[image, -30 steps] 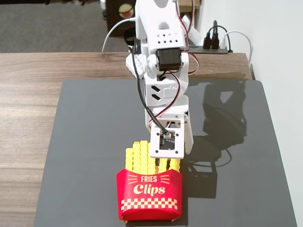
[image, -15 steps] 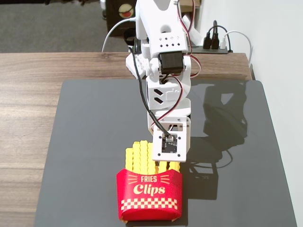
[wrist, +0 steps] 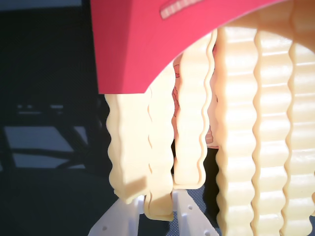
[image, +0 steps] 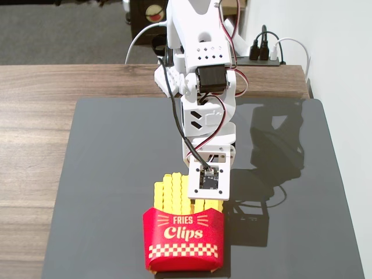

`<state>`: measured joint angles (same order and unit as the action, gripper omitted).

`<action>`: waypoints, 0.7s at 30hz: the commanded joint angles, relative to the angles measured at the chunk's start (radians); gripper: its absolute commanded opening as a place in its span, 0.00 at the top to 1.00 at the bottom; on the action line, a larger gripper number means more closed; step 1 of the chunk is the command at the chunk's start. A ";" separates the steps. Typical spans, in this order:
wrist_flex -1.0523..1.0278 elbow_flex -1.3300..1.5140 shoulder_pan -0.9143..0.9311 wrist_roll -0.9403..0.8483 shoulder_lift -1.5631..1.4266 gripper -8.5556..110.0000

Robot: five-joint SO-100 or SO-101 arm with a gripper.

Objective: Grab a fry

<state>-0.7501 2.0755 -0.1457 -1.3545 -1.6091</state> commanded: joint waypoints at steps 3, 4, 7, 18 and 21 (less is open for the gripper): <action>-0.015 -0.054 -0.014 0.011 -0.028 0.91; -0.025 -0.054 -0.015 0.014 -0.037 0.91; -0.049 -0.054 -0.018 0.015 -0.063 0.91; -0.135 -0.051 -0.018 0.023 -0.138 0.91; -0.147 -0.038 -0.011 0.014 -0.160 0.91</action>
<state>-0.8866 2.0678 -0.1565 -1.3330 -1.7104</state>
